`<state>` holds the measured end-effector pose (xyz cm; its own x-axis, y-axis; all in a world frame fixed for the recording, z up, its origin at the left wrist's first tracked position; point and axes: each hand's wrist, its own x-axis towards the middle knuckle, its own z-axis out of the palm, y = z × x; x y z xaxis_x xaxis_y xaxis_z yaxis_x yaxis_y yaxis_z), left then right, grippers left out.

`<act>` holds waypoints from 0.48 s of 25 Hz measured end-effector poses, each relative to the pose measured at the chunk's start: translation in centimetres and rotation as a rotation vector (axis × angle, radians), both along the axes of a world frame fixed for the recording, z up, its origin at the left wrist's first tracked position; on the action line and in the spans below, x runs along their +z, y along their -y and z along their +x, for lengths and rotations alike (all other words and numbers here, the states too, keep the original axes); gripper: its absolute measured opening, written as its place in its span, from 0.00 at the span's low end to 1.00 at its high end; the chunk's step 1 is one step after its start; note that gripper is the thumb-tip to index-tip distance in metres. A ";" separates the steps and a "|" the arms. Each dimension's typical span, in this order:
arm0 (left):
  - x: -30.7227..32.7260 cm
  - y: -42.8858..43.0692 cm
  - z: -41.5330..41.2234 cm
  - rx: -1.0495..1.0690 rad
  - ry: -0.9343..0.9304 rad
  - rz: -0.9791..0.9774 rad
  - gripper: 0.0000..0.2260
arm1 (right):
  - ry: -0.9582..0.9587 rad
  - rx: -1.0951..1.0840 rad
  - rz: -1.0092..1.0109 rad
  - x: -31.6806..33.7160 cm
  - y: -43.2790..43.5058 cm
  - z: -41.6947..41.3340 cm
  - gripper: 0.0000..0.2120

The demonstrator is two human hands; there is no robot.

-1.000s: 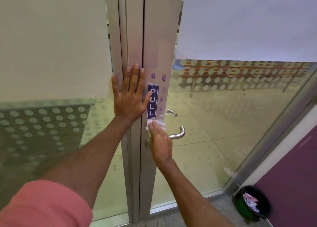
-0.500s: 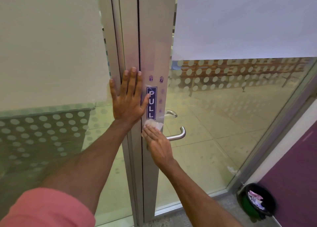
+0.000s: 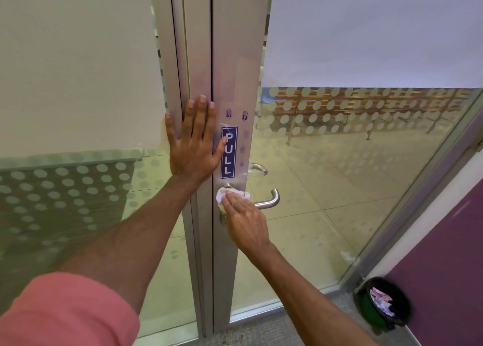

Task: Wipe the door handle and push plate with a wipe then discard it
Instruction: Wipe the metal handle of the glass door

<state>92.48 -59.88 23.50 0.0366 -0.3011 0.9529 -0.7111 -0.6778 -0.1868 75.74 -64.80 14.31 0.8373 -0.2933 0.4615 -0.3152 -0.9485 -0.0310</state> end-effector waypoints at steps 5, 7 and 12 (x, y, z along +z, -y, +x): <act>0.0 0.0 -0.2 0.013 0.000 0.000 0.34 | 0.017 -0.017 -0.047 -0.2 -0.1 0.5 0.26; 0.0 0.0 -0.2 0.017 -0.003 0.002 0.35 | -0.040 -0.022 -0.075 -0.3 -0.1 0.7 0.25; 0.0 -0.1 -0.3 0.010 0.000 -0.002 0.35 | -0.049 -0.020 -0.038 -0.4 0.1 0.7 0.28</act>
<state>92.20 -59.80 23.53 0.0400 -0.2987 0.9535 -0.7043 -0.6854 -0.1852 76.42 -64.94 13.96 0.8532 -0.2935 0.4311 -0.3346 -0.9421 0.0208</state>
